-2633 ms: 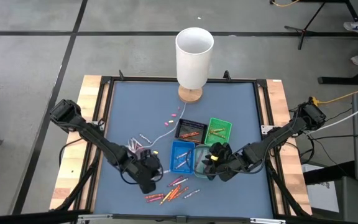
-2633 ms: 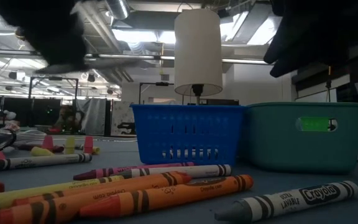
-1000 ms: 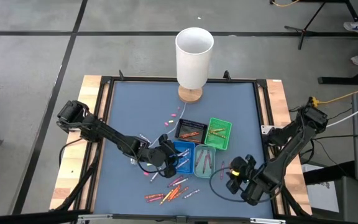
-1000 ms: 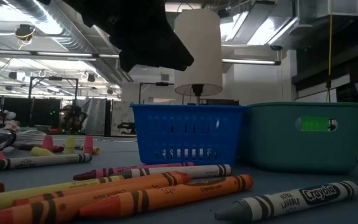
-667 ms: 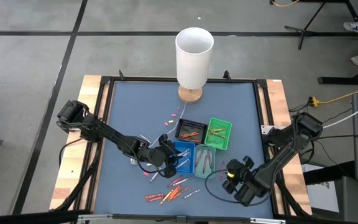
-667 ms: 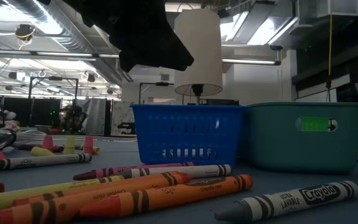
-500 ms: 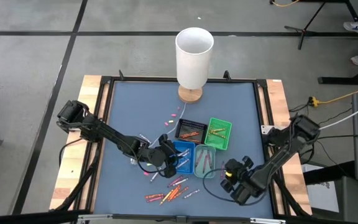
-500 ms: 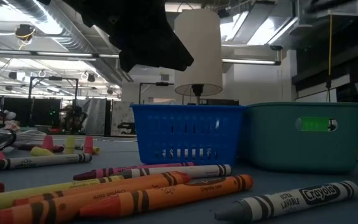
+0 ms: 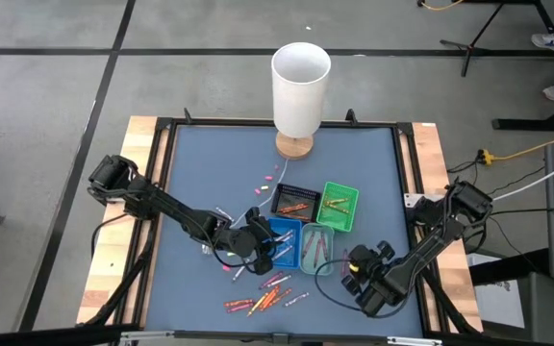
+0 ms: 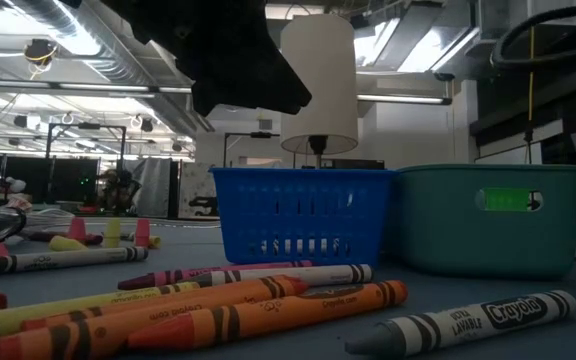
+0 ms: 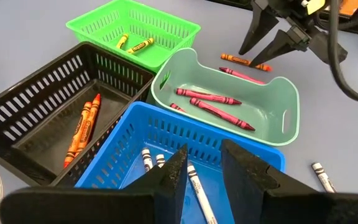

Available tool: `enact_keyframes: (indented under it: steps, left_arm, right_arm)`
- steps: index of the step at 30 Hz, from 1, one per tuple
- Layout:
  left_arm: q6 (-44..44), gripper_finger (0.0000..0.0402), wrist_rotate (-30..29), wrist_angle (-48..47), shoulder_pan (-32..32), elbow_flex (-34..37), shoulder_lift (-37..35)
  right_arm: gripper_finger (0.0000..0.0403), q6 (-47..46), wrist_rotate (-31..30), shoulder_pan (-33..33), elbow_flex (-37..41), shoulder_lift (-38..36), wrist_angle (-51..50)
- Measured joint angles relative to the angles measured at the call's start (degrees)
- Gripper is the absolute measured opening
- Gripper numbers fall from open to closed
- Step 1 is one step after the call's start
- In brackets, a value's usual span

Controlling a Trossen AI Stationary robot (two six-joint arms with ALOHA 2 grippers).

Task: Sort crayons
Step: Put the orange crayon into the black bin

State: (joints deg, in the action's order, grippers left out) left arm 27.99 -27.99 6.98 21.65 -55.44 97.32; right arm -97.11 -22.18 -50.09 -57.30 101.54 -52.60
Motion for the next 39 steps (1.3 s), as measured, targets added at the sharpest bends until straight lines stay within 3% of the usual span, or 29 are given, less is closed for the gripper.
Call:
enact_keyframes:
  steps: [21,25,33,39]
  left_arm:
    - [0.00,0.0082,0.00,0.00,0.00,0.00,0.00]
    - [0.00,0.0082,0.00,0.00,0.00,0.00,0.00]
    - [0.00,0.0082,0.00,0.00,0.00,0.00,0.00]
    - [0.00,0.0082,0.00,0.00,0.00,0.00,0.00]
  right_arm:
    - [0.0130,-3.85,1.87,-0.15,-0.24,3.08,1.31]
    - [0.0105,-3.85,1.81,-0.15,-0.24,3.10,1.67]
    - [0.0011,-3.80,1.06,-0.15,-0.45,3.21,1.61]
    - [0.0028,-3.55,1.22,-0.09,-3.15,3.62,-2.77]
